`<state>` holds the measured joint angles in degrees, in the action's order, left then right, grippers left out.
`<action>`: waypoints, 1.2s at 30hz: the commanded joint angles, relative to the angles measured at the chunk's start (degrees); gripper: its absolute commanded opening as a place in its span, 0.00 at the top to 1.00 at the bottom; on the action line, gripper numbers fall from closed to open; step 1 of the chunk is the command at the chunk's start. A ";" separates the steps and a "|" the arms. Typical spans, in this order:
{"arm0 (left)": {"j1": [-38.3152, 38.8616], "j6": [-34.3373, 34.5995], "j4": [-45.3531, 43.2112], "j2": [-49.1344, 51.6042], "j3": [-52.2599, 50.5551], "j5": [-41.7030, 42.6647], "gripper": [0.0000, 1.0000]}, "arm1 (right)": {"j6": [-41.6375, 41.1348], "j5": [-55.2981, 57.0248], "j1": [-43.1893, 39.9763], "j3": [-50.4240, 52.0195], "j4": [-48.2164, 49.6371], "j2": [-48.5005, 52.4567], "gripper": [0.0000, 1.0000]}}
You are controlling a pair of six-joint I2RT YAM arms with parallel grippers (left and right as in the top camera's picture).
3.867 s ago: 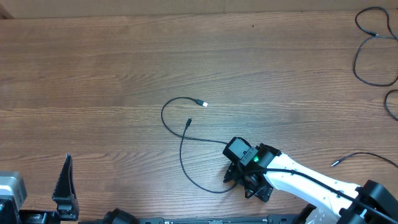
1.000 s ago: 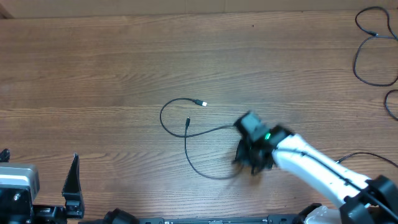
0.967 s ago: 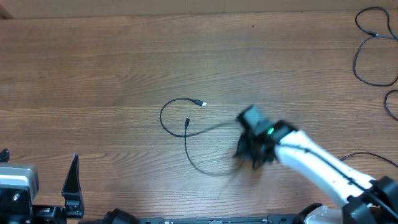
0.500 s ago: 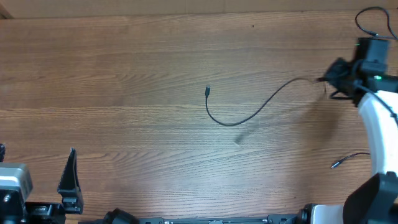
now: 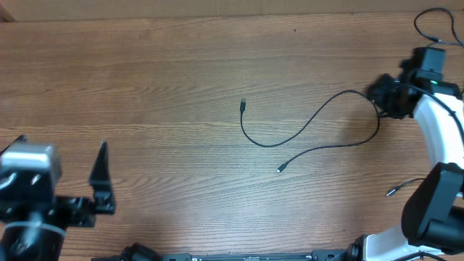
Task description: Untangle cables
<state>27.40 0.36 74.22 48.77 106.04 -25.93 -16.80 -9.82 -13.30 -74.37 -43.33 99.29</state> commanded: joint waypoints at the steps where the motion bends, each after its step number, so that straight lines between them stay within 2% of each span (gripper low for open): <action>1: 0.02 1.14 -0.15 2.16 -0.20 0.55 0.00 | 3.87 -5.09 7.85 -1.44 -2.58 -0.20 0.22; 9: 0.00 0.92 3.26 1.33 -0.17 0.44 0.00 | 9.53 -5.07 29.77 -1.44 -7.26 -0.20 0.21; 11: 0.00 0.90 5.64 1.07 -0.13 -0.24 0.00 | 9.86 -0.87 36.24 -1.42 -7.63 -0.13 0.20; 14: 0.00 0.87 7.74 0.81 -0.13 -0.68 0.00 | 9.86 2.80 41.64 -0.57 -7.08 -0.07 0.16; 18: 0.00 0.33 8.41 0.44 -0.13 -1.73 0.00 | 9.84 3.61 45.90 0.11 -3.69 4.00 0.16; 29: 0.00 -1.73 8.24 0.09 -0.13 -1.75 0.00 | 13.20 7.43 45.86 0.09 0.35 16.39 0.17; 31: 0.00 -1.70 8.22 0.09 -0.13 -1.73 0.00 | 14.32 7.48 45.81 0.11 0.74 16.92 0.21; 32: 0.00 -1.70 8.20 0.09 -0.13 -1.73 0.00 | 14.95 7.45 45.81 0.11 1.07 16.98 0.26; 36: 0.00 -1.66 8.02 0.09 -0.13 -1.70 0.00 | 15.43 7.45 45.81 0.11 1.25 17.05 0.55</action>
<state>27.40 -0.38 82.67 49.50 106.00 -26.85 -2.39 -2.55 32.67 -74.56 -42.02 114.32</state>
